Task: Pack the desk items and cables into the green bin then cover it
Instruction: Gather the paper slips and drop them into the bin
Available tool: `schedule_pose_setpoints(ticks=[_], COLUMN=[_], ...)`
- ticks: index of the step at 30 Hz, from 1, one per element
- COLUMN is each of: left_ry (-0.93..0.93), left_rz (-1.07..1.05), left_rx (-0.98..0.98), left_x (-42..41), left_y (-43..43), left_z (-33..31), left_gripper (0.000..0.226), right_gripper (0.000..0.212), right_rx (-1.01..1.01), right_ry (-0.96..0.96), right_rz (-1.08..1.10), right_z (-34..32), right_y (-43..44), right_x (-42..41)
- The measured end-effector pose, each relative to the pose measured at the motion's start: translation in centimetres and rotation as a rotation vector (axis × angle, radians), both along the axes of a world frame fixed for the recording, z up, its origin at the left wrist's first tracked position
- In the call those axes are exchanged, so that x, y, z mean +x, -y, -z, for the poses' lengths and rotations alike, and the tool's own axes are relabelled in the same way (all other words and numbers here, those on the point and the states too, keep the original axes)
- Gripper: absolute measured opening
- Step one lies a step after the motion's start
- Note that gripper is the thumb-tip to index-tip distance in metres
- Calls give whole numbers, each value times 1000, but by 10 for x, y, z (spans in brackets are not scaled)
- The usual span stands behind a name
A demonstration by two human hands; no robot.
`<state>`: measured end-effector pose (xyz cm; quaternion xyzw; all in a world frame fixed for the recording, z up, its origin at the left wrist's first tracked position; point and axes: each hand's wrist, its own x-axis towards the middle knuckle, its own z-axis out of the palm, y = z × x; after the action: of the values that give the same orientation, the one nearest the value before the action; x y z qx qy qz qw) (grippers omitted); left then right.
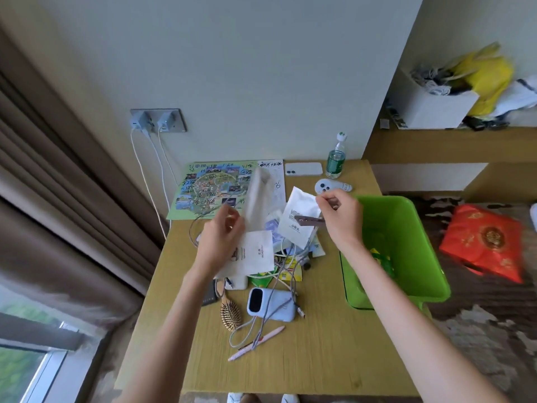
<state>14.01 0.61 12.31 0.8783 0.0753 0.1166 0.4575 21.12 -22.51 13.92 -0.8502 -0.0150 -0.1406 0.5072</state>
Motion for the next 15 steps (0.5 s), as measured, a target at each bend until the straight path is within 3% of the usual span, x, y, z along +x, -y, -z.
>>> schedule_pose_setpoints(ticks=[5, 11, 13, 15], left_ry=[36, 14, -65, -198], left_rz=[139, 238, 280, 312], left_rx=[-184, -206, -144, 43], left_x=[33, 55, 55, 56], left_y=[78, 185, 210, 225], left_z=[4, 16, 26, 38], left_gripper=[16, 15, 13, 16], right_gripper=[7, 10, 9, 8], right_rx=[121, 64, 30, -61], right_ry=[28, 27, -30, -147], right_rz=[291, 608, 591, 499], right_z=[-7, 8, 20, 35], right_y=[77, 153, 160, 164], right_x=[4, -3, -5, -5])
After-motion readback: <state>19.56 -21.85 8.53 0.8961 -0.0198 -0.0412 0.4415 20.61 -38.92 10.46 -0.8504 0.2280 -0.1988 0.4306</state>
